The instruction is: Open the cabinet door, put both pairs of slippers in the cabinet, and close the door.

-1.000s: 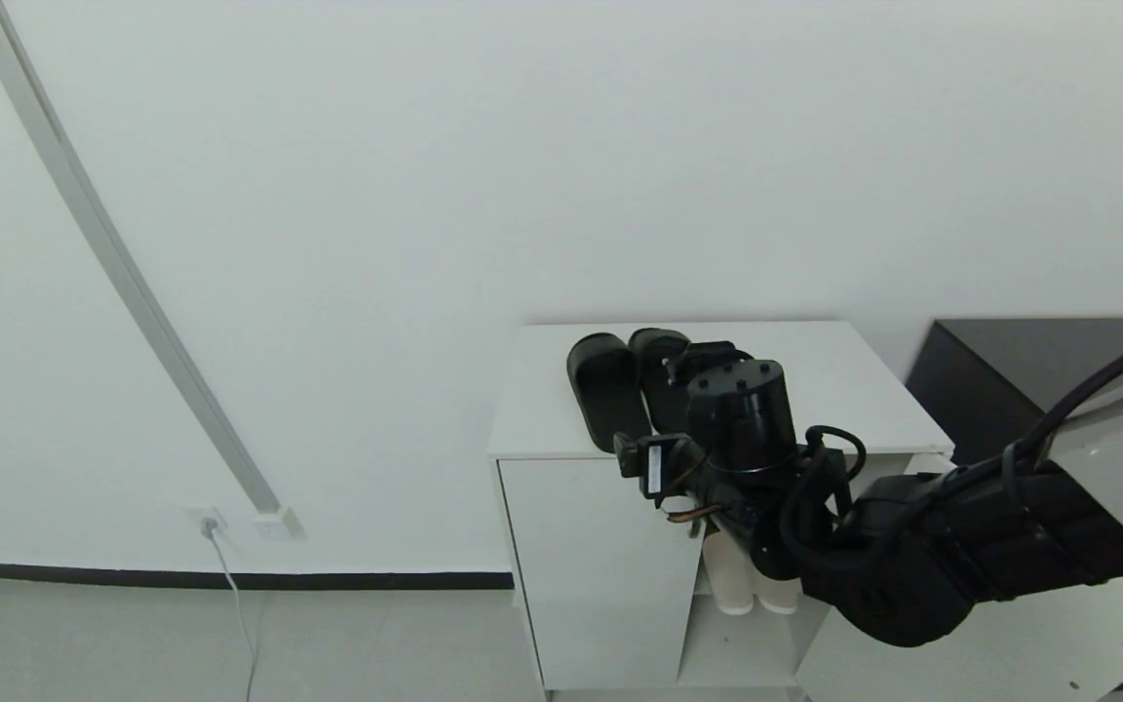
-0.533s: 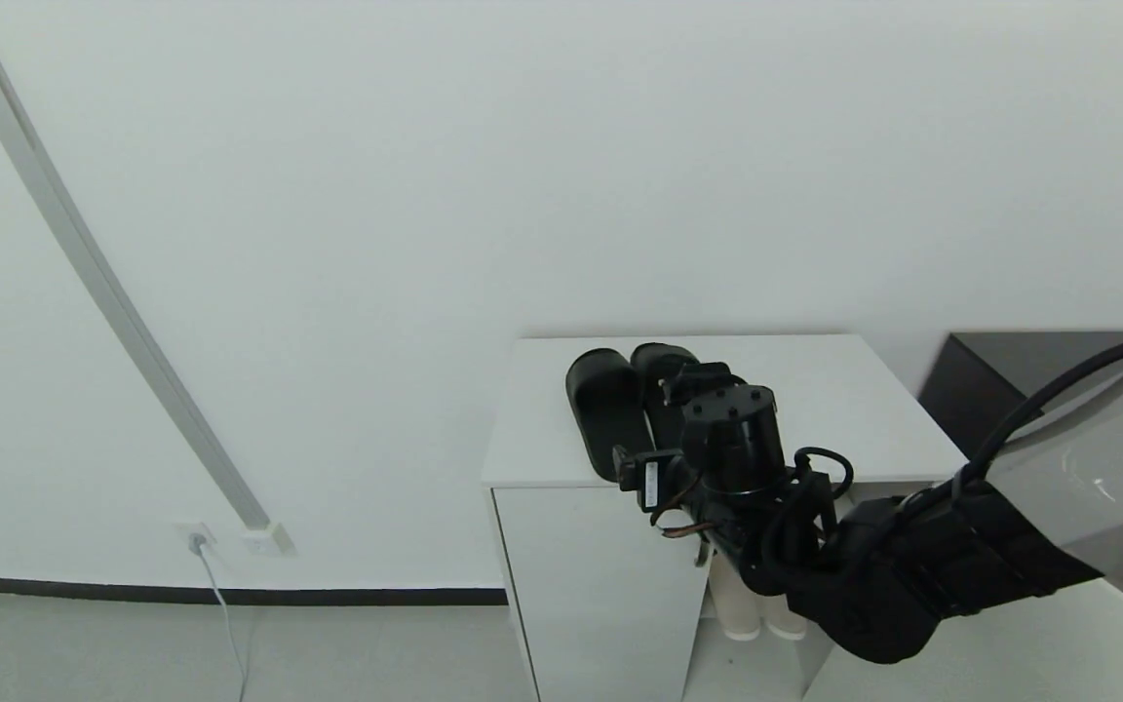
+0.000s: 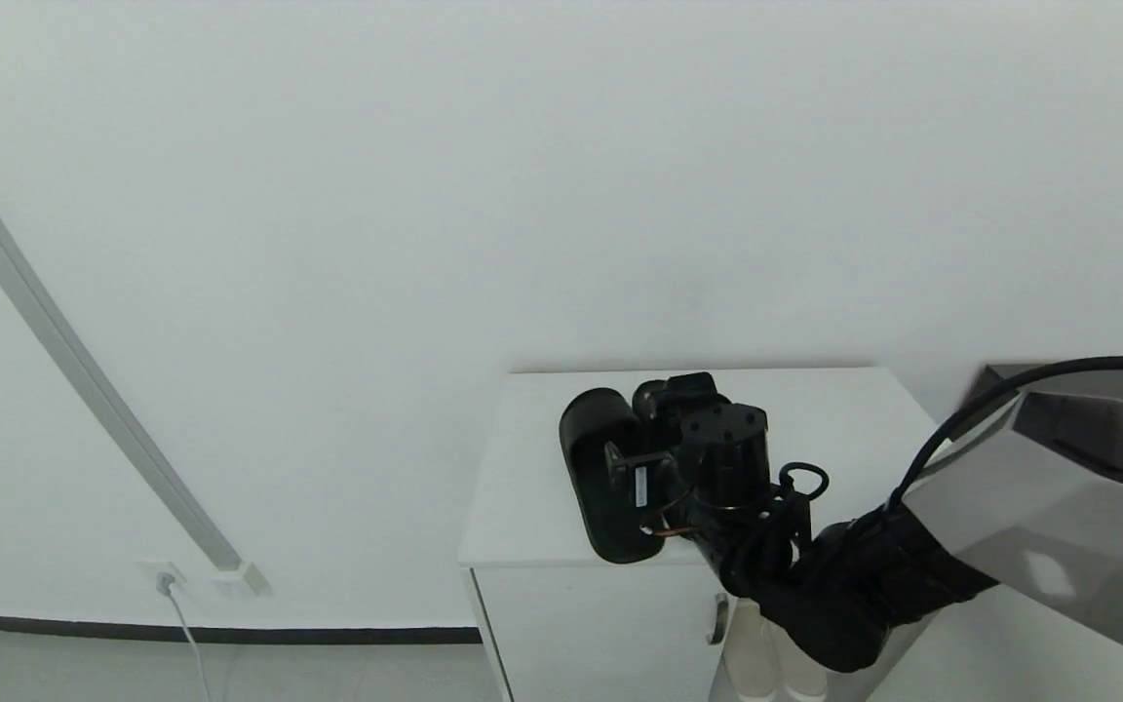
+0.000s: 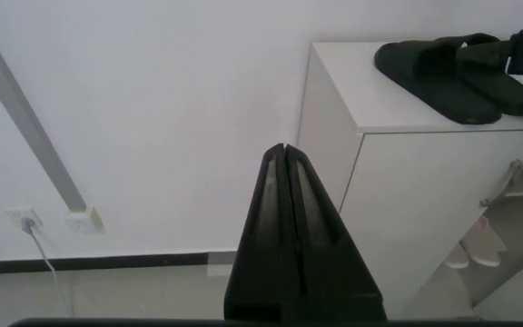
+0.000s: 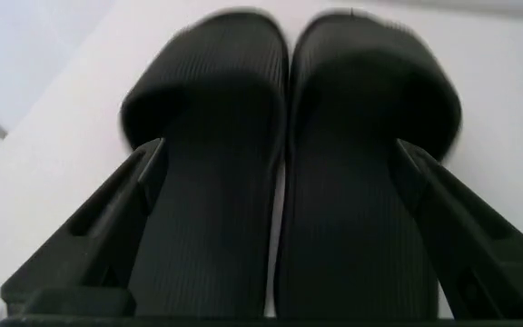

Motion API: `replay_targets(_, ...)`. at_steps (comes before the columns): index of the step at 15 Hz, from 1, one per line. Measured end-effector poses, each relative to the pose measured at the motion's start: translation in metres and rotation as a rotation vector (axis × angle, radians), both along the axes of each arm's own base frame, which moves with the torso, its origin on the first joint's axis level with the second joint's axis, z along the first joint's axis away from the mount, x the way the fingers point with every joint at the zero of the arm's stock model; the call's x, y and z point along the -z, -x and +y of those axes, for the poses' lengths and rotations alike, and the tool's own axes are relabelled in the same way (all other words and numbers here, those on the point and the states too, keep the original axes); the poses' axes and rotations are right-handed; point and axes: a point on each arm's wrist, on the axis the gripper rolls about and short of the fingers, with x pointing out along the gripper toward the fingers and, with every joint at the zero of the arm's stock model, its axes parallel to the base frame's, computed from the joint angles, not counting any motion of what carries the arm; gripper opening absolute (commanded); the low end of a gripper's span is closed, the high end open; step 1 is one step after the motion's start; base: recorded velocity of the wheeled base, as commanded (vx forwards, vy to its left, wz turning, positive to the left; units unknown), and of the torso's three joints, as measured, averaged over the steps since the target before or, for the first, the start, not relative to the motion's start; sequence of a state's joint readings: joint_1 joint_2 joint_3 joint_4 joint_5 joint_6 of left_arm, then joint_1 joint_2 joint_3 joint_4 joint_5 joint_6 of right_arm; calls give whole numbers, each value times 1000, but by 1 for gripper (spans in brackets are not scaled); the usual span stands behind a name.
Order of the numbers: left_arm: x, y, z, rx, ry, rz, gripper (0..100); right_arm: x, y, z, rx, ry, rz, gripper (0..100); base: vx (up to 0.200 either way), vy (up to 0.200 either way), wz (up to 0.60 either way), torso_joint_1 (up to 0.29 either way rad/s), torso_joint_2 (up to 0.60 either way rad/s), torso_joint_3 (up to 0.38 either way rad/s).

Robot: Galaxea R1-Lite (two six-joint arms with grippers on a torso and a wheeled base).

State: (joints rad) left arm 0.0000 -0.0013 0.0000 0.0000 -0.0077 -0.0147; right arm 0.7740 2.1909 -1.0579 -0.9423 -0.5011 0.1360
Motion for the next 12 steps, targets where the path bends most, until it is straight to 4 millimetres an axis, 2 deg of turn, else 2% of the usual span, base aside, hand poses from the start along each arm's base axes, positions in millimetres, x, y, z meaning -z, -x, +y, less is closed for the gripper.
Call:
replay_targets(4,0,0,0,0,0,0,0,16,-15,0,-17,11,14,100,0,0,0,0,0,0)
replay_targets(12,0,0,0,0,0,0,0,20,-55,9,8,-3,1,100,0,0,0,0,0,0)
